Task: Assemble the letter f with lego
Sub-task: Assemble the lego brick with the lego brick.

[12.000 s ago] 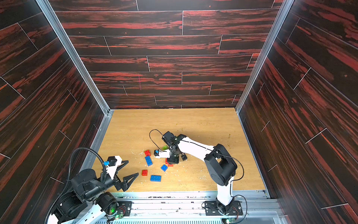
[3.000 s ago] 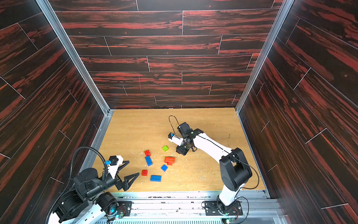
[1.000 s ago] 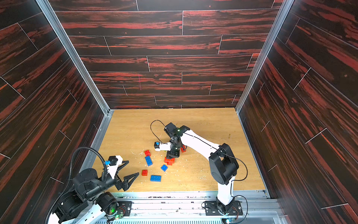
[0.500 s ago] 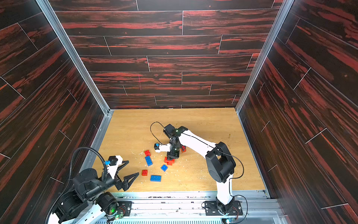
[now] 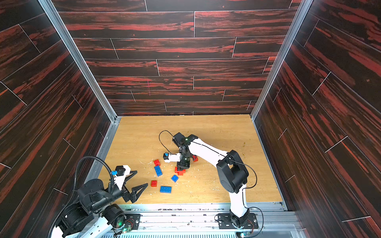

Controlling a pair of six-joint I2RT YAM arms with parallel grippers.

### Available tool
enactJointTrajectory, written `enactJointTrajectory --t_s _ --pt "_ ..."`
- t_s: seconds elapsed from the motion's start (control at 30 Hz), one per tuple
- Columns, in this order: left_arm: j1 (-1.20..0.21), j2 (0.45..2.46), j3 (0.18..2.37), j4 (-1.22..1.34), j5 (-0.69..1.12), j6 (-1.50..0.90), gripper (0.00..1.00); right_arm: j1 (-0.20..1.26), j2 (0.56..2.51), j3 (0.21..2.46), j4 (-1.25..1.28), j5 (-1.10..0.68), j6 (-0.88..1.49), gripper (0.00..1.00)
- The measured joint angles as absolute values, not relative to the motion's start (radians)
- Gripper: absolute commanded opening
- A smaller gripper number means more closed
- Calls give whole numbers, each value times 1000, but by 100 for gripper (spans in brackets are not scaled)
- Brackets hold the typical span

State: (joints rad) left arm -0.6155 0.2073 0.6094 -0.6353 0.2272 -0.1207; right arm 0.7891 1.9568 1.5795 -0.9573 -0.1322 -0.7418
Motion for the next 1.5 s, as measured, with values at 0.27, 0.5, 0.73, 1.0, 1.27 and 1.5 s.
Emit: enactJointTrajectory --t_s 0.27,0.5,0.73,1.0,1.27,1.5 --pt "-616 207 609 -635 227 -121 100 794 1975 1607 -987 -118 -734 20" --pt "-616 207 609 -635 227 -121 100 796 1980 1612 -1001 -117 -734 20" --pt "-616 207 609 -635 227 -121 100 799 1980 1612 -999 -112 -735 20" --pt "-616 207 609 -635 227 -121 100 801 1987 1612 -994 -112 -735 20" --pt "-616 207 609 -635 227 -121 100 801 1977 1586 -969 -109 -733 20" --pt "-616 207 609 -635 226 -121 100 803 1970 1574 -955 -102 -722 20"
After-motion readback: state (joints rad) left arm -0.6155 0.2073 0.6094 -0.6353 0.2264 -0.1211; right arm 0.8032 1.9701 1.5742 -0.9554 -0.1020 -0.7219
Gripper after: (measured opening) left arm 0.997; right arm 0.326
